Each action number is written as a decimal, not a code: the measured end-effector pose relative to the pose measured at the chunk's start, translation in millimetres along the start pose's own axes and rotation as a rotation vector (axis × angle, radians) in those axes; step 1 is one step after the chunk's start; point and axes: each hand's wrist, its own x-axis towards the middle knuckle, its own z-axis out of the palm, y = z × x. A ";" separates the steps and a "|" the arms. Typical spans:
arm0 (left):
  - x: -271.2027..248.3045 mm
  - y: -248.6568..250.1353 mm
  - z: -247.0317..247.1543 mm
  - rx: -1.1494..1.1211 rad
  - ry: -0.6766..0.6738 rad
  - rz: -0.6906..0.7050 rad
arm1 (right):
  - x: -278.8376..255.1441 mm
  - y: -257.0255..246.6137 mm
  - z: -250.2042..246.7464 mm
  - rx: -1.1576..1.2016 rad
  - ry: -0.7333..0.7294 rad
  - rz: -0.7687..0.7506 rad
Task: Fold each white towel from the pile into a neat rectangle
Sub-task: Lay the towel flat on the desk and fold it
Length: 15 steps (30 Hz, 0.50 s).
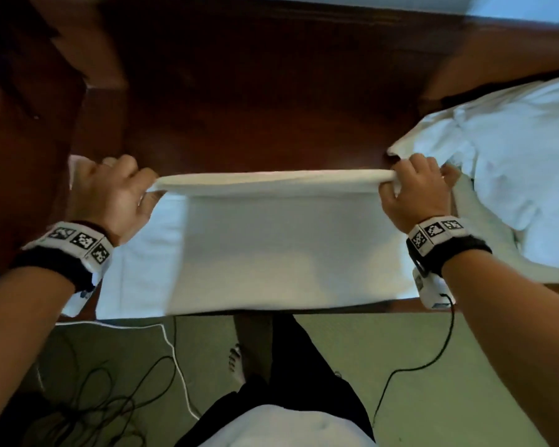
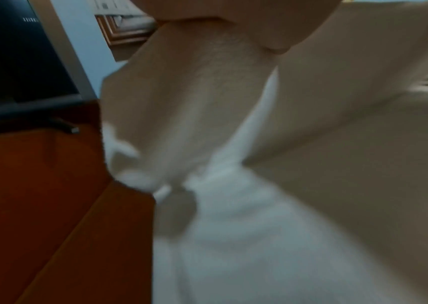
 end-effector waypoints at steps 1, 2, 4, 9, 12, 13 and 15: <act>-21.9 5.9 4.5 -0.008 -0.010 0.002 | -22.6 0.3 2.4 0.013 0.004 0.011; -43.8 12.8 9.3 -0.024 -0.029 0.010 | -47.5 1.3 6.0 0.006 -0.009 0.019; -86.4 27.9 25.9 -0.038 -0.110 0.059 | -95.9 6.5 19.3 -0.069 -0.102 0.005; -149.9 57.1 68.1 -0.046 -0.418 0.046 | -171.4 11.6 47.4 -0.276 -0.495 -0.042; -151.2 75.4 78.2 -0.106 -0.403 -0.039 | -174.4 13.0 49.2 -0.264 -0.449 -0.033; -151.6 81.2 83.3 -0.142 -0.397 -0.035 | -175.4 13.8 51.2 -0.238 -0.458 -0.061; -150.9 88.1 94.0 -0.185 -0.431 -0.024 | -176.1 16.6 56.4 -0.171 -0.555 -0.115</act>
